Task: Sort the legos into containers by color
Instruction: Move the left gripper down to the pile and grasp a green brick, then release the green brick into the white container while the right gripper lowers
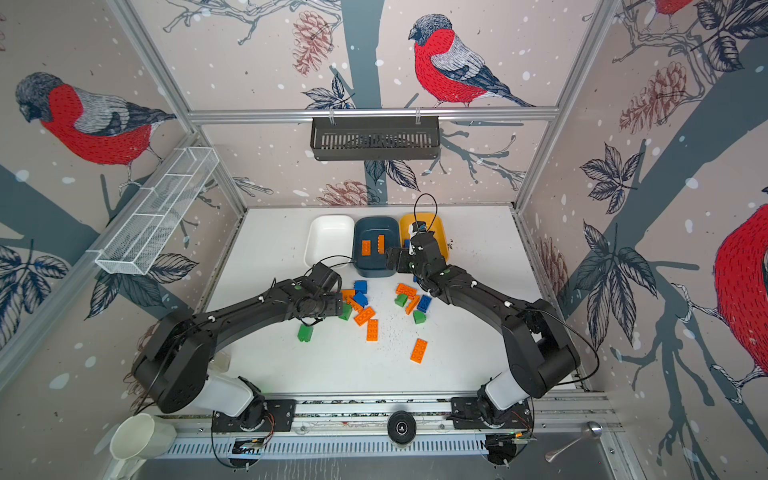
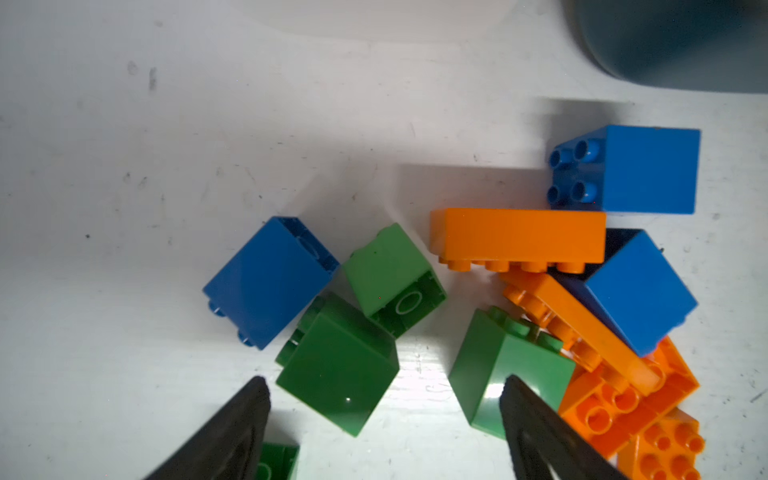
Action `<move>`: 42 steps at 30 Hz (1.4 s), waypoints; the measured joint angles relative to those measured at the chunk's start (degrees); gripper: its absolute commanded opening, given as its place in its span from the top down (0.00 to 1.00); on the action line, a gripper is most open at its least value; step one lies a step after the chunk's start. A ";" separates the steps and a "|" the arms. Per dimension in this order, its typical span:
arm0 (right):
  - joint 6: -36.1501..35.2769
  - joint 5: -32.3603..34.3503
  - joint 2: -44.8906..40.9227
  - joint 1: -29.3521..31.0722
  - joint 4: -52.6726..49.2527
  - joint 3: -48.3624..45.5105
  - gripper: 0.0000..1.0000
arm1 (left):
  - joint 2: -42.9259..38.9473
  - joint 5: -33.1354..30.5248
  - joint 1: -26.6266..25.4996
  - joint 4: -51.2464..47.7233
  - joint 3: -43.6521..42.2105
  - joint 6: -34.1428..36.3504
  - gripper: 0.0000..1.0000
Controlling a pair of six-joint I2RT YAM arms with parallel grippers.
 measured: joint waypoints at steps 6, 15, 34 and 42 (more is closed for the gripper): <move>0.00 0.00 0.68 0.00 -0.79 0.81 0.00 | -0.31 -0.09 2.47 0.48 -2.43 -4.26 0.25; 0.02 0.00 0.79 0.13 -1.20 1.07 0.00 | 5.86 3.10 3.13 4.04 -1.88 -5.40 0.32; 0.02 -0.04 1.16 0.11 -1.22 2.38 0.00 | 5.11 0.72 2.32 3.69 2.82 -5.31 0.57; -0.02 0.02 1.11 0.11 -1.60 2.19 0.01 | 6.60 -1.90 2.32 3.65 13.09 -2.51 0.57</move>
